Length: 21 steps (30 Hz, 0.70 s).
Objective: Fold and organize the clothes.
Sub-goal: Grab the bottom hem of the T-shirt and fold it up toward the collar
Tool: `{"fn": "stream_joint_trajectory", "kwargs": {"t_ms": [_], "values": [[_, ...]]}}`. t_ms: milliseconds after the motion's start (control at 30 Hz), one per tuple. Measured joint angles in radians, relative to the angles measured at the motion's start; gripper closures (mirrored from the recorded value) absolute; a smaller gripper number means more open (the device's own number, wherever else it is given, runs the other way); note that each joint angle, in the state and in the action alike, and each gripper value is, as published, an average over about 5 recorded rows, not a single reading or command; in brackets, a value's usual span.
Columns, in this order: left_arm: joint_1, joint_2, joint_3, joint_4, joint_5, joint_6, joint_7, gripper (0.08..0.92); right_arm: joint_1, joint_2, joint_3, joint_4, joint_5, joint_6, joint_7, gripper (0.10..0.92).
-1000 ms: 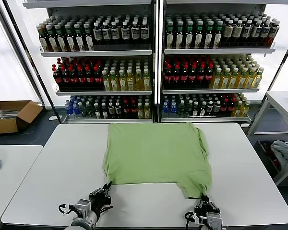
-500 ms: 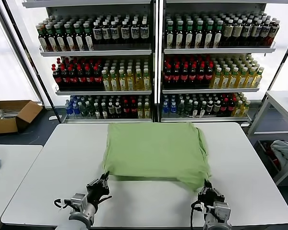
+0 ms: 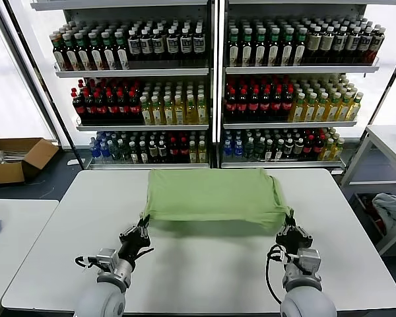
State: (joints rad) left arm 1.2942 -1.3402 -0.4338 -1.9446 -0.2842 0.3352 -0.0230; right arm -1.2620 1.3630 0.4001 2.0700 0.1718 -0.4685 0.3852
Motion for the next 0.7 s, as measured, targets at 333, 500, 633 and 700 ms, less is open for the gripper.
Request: {"fn": "stream_joint_trajectory", "kwargs": {"t_ms": [333, 500, 633, 700], "values": [[-0.156, 0.036, 0.033, 0.149, -0.050, -0.018, -0.001, 0.916, 0.184, 0.006, -0.039, -0.179, -0.011, 0.006, -0.031, 0.919], [-0.232, 0.046, 0.053, 0.237, -0.066, -0.023, 0.003, 0.916, 0.265, 0.016, -0.059, -0.270, -0.016, 0.007, -0.044, 0.919], [-0.285, 0.046, 0.065, 0.304, -0.075, -0.022, 0.004, 0.916, 0.317, 0.022, -0.068, -0.334, -0.022, 0.005, -0.054, 0.919], [-0.310, 0.044, 0.068, 0.335, -0.078, -0.019, 0.003, 0.916, 0.337, 0.026, -0.070, -0.362, -0.025, 0.003, -0.058, 0.919]]}}
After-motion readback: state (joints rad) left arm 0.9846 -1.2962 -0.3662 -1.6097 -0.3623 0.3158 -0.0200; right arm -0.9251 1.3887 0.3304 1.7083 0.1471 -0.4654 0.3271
